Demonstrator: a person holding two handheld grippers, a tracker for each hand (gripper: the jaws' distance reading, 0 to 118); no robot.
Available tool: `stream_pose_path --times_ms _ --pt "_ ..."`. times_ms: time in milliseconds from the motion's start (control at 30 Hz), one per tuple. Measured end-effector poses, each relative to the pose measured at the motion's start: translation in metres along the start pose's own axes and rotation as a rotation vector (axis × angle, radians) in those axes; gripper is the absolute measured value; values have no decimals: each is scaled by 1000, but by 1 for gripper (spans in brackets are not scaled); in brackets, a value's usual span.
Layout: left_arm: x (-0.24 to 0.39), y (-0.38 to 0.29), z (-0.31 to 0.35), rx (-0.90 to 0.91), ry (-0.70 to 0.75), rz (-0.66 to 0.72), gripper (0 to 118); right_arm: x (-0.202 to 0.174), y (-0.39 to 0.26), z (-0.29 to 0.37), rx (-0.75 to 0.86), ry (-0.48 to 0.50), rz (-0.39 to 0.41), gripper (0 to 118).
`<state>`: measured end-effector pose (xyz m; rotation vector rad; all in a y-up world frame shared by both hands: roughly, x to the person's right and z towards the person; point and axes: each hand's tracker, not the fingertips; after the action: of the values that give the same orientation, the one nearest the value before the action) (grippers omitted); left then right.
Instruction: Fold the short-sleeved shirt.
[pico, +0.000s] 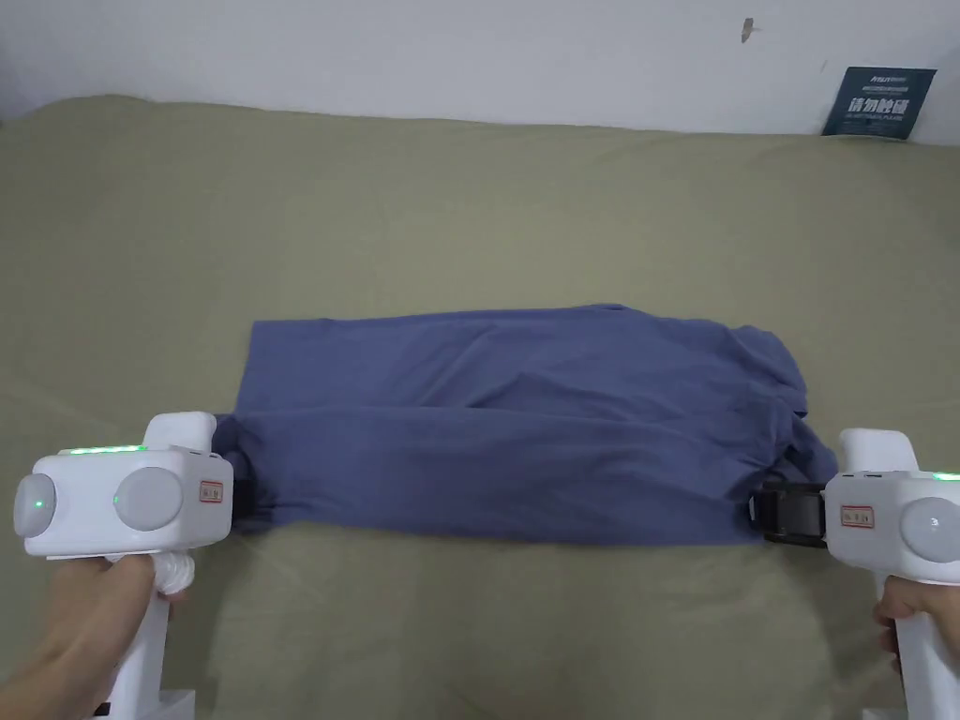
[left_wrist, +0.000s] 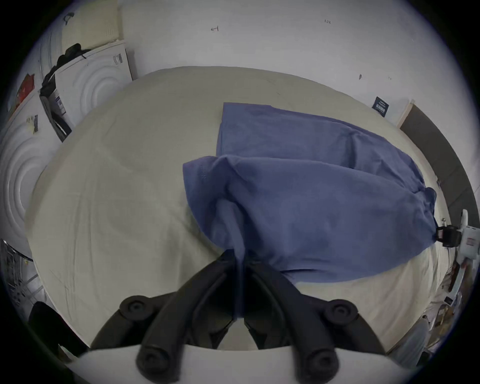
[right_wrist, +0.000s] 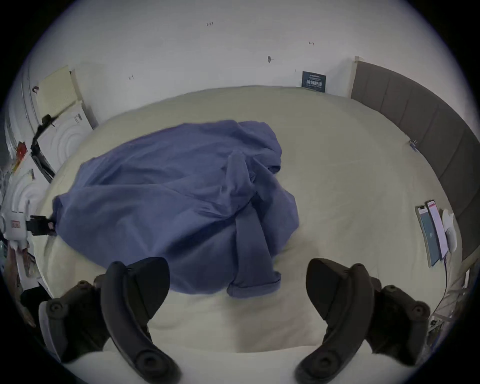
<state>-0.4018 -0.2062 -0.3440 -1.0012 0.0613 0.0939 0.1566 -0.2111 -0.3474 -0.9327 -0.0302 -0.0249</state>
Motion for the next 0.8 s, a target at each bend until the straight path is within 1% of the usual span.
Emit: stream_pose_path --times_ms 33,67,100,133,167,233,267,433,533,600,633,800 --pt "0 0 0 -1 -2 2 7 3 1 -3 -6 -8 -4 70" --pt "0 0 1 0 -6 4 7 6 2 -5 -5 0 -17 11" --pt "0 0 3 0 -8 2 7 12 0 -6 13 32 -74 10" --pt "-4 5 -3 0 -11 -3 7 13 -1 -2 19 32 -117 9" --pt "-4 6 -3 1 -7 -13 7 14 -2 0 8 60 -124 9" --pt "-6 8 -1 8 -2 -26 7 8 -7 17 41 24 -48 9" --pt "4 2 11 18 -1 -28 7 6 -10 24 40 21 -13 9" --pt "7 -8 32 34 3 -52 6 -1 -27 59 54 32 -20 9" --pt "1 -11 39 24 -20 -57 6 7 -36 66 39 33 -9 9" --pt "-2 -18 47 28 -20 -66 6 10 -48 76 35 44 -46 9" --pt "-3 -21 50 28 -22 -67 6 16 -52 73 30 50 -53 9" --pt "-16 -41 63 18 -19 -85 6 17 -82 89 24 64 -64 9"
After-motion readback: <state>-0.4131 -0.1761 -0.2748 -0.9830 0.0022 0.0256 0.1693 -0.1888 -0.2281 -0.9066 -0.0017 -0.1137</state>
